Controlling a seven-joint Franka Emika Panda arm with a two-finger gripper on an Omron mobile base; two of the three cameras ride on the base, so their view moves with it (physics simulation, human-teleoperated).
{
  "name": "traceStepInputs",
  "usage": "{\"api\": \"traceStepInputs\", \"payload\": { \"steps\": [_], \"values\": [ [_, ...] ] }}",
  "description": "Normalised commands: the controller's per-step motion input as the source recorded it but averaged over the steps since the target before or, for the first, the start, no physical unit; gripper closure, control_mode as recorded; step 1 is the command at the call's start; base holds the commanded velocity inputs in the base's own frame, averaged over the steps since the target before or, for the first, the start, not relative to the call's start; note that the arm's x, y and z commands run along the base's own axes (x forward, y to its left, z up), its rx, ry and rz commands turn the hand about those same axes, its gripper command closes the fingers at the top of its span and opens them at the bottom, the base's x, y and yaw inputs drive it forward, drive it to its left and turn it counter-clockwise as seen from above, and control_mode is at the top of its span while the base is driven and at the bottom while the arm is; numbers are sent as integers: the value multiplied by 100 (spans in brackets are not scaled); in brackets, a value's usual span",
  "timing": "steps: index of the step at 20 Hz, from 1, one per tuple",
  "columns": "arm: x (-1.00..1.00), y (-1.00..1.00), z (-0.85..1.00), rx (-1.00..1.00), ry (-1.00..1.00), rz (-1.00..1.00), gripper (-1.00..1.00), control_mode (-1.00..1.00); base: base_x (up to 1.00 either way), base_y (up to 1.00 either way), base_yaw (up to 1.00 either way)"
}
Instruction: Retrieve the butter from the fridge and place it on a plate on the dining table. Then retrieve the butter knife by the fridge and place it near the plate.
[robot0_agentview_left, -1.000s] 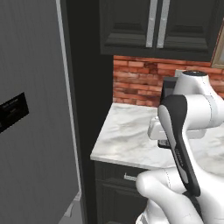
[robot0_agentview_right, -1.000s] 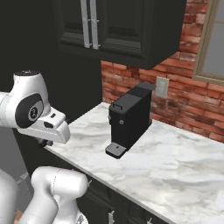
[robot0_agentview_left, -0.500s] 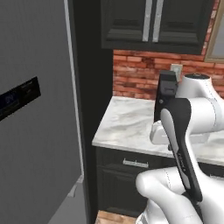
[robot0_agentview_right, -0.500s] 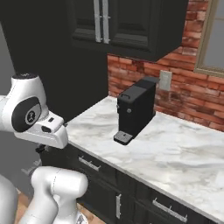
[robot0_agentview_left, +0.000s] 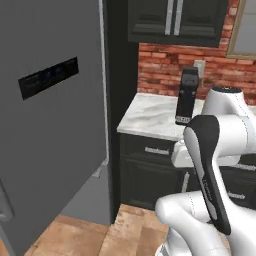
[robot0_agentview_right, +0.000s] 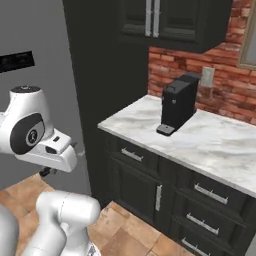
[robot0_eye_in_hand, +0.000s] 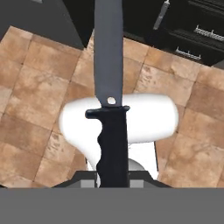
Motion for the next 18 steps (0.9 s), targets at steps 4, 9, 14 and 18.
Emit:
{"api": "traceStepInputs", "payload": {
  "steps": [4,9,14,18],
  "values": [
    [0,0,0,0,0,0,100,100,-100,9,42],
    [0,0,0,0,0,0,100,100,-86,23,72],
    [0,0,0,0,0,0,100,100,-47,2,89],
    [0,0,0,0,0,0,100,100,-38,0,93]
  ]
}}
